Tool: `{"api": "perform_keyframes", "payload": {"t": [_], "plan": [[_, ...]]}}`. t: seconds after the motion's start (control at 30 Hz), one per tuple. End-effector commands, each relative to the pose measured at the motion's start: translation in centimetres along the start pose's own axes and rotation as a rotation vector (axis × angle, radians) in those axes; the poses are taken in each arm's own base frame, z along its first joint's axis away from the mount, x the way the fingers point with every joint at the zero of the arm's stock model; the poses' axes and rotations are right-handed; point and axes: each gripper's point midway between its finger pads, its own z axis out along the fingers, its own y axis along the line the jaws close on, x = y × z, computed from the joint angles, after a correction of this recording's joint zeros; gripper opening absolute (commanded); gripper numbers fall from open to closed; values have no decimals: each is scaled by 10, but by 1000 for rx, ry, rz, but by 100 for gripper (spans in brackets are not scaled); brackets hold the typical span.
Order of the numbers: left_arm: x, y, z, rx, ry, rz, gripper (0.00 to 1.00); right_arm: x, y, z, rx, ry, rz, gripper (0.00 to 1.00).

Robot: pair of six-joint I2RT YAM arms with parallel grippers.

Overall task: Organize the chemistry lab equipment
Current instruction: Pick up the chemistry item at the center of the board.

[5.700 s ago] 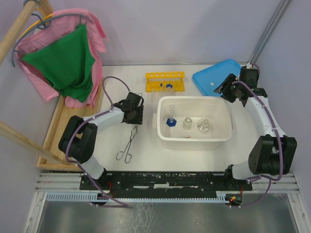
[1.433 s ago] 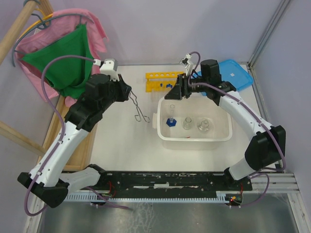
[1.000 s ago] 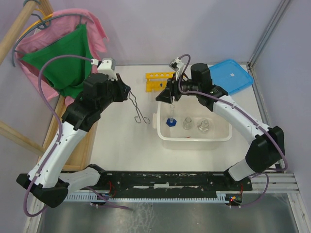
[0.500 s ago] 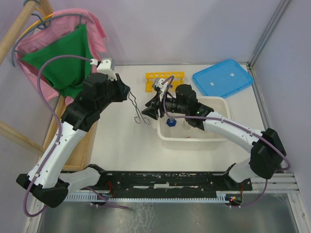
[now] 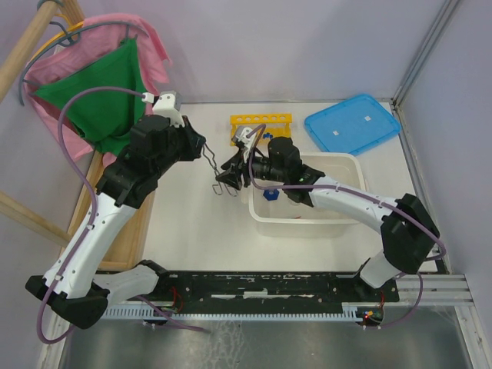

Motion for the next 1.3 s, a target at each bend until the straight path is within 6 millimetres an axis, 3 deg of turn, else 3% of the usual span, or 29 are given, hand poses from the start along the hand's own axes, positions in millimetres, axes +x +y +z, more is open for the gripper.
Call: {"api": "perform_keyframes", "payload": {"t": [0.0,0.33,0.63,0.97,1.03,1.1,1.13,1.17,1.2,1.27], "plan": [[-30,-9,-13,21,-95,-55,3,-35,-2,12,-10,-100,-74,51],[-29,-7,-14,14,-97,-61,3,-43,-6,27,-23,-113,-55,48],[-29,-6,-15,6,-97,-58,3,-43,-6,35,-30,-106,-18,2],[-27,7,-12,-70,-84,-55,5,-39,-4,36,-19,-66,16,1],[-28,7,-10,-73,-74,-42,15,-39,-3,34,-19,-60,14,1],[-32,7,-9,-86,-82,-48,36,-39,-3,32,-15,-60,11,1],[-37,8,-10,-94,-95,-49,49,-39,-3,31,-10,-56,11,1],[-42,10,-12,-109,-112,-49,79,-39,-3,29,-7,-55,10,1],[-50,13,-15,-132,-137,-52,97,-39,-2,28,-7,-51,12,1],[-69,18,-23,-166,-202,-47,99,-43,-1,27,-7,-54,10,1]]}}
